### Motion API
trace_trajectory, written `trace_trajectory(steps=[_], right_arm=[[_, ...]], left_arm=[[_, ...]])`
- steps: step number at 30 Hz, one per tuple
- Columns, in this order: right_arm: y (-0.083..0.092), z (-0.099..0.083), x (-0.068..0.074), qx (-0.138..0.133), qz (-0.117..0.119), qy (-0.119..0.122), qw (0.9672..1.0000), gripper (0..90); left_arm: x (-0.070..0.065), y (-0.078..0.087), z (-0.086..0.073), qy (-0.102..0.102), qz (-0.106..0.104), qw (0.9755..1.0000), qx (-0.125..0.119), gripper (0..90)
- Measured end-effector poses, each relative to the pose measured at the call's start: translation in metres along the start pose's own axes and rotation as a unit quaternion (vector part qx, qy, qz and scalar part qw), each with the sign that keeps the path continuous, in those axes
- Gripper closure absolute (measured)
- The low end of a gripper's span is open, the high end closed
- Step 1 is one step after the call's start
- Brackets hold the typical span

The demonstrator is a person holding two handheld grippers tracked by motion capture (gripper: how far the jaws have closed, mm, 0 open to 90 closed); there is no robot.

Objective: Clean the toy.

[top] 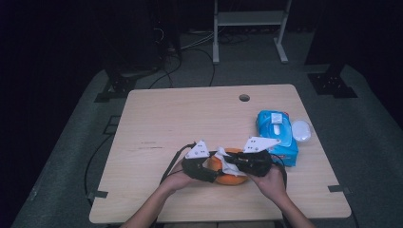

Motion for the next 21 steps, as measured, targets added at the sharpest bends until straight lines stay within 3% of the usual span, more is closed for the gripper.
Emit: trace_trajectory(steps=[4, 9, 21], right_arm=[[0.006, -0.005, -0.009, -0.002, -0.010, -0.008, 0.9999, 82.7], [0.010, -0.011, -0.013, -0.001, -0.015, -0.019, 0.9997, 82.7], [0.021, -0.022, -0.025, -0.008, -0.019, -0.047, 0.9987, 82.7]], left_arm=[[-0.001, 0.000, 0.001, -0.002, -0.004, 1.0000, -0.004, 26.8], [0.001, 0.000, 0.004, -0.003, 0.002, 0.9999, -0.015, 12.3], [0.002, -0.002, 0.001, -0.003, -0.010, 0.9997, -0.021, 10.1]])
Point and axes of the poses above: each handheld gripper's, and its own axes: y roughly backward along the jaws, z roughly out of its top, x roughly to its left, the point moved 7 cm from there along -y, roughly forward along the jaws, and after that the axes turned 3 degrees about -x, right-handed, at the moved point
